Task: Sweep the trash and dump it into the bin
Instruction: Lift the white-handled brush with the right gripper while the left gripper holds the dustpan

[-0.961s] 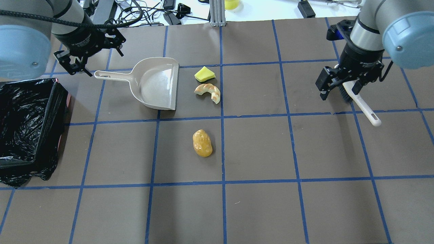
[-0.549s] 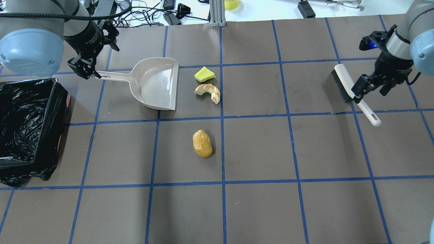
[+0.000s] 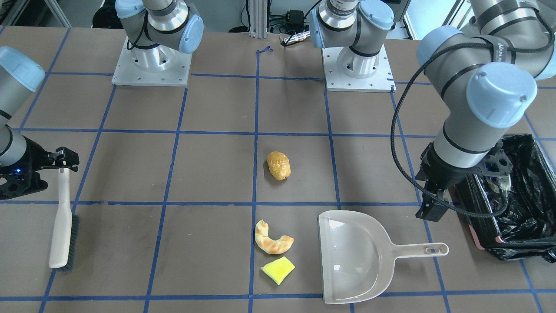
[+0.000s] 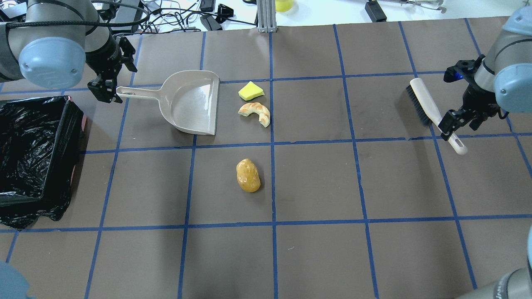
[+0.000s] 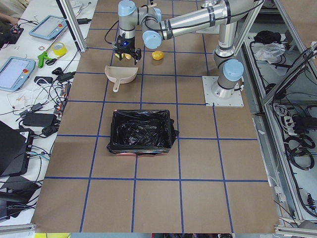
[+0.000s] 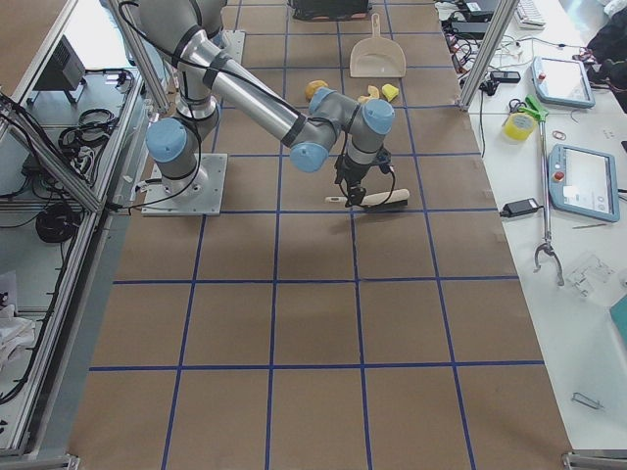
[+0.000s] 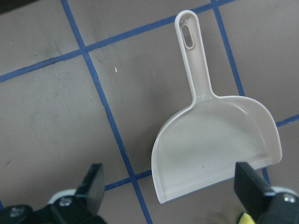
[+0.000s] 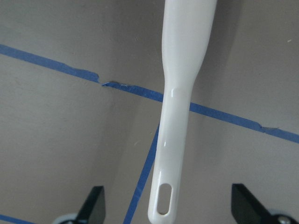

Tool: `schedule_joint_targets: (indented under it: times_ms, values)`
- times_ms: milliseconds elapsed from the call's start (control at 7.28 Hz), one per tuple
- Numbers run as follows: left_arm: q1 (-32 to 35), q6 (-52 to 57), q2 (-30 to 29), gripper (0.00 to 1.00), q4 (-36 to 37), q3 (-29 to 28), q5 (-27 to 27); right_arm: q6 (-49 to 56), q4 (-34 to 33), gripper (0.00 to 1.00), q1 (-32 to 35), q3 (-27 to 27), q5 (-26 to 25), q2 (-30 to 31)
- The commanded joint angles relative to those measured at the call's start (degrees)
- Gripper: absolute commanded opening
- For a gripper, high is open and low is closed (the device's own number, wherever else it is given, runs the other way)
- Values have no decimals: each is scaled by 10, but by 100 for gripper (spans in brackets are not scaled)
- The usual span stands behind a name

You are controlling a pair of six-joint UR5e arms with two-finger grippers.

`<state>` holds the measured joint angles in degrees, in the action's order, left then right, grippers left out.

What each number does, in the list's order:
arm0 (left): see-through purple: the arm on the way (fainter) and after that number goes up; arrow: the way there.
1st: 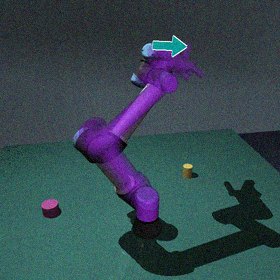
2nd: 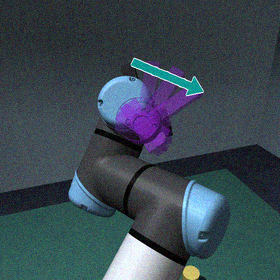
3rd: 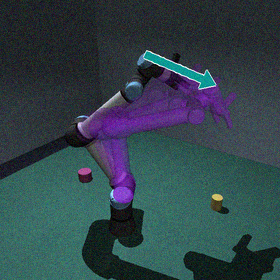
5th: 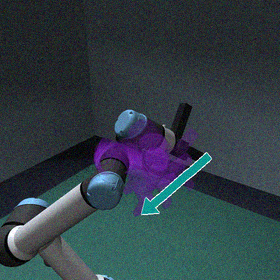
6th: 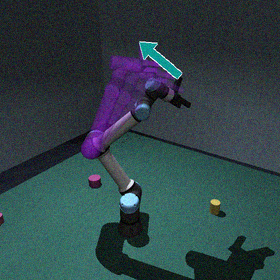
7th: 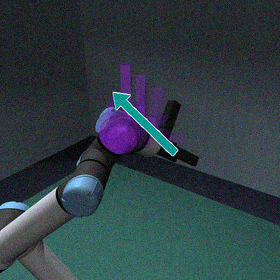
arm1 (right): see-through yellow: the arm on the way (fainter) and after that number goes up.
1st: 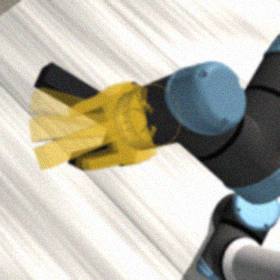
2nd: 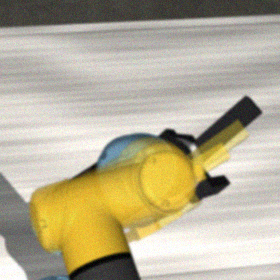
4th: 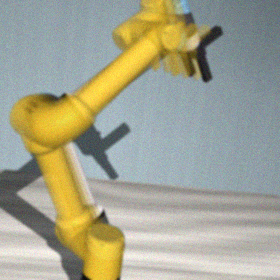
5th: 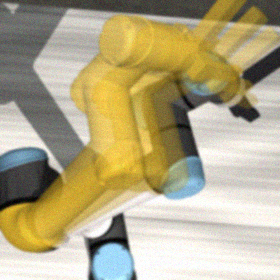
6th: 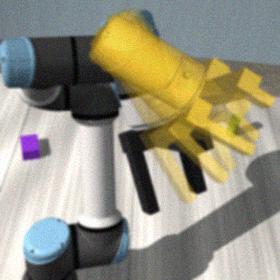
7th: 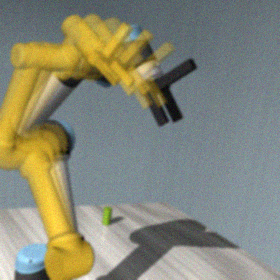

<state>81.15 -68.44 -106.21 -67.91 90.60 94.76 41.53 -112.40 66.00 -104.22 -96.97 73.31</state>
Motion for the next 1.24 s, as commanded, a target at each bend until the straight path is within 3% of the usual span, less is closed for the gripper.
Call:
schedule_joint_targets:
  times_ms: [0, 275, 549, 1099]
  values:
    - [-7, -67, -44, 100, 23, -2, -3, 1, -21, 88, -1, -15, -1, -4]
    - [-8, -69, -85, 98, 104, -2, 2, -1, -26, 84, 0, -28, -2, -6]
    - [-8, -74, -114, 98, 132, -3, 2, -10, -26, 76, -1, -28, -2, -14]
    - [-10, -71, -150, 100, 154, -18, 1, -25, -26, 34, -1, -27, -11, -14]
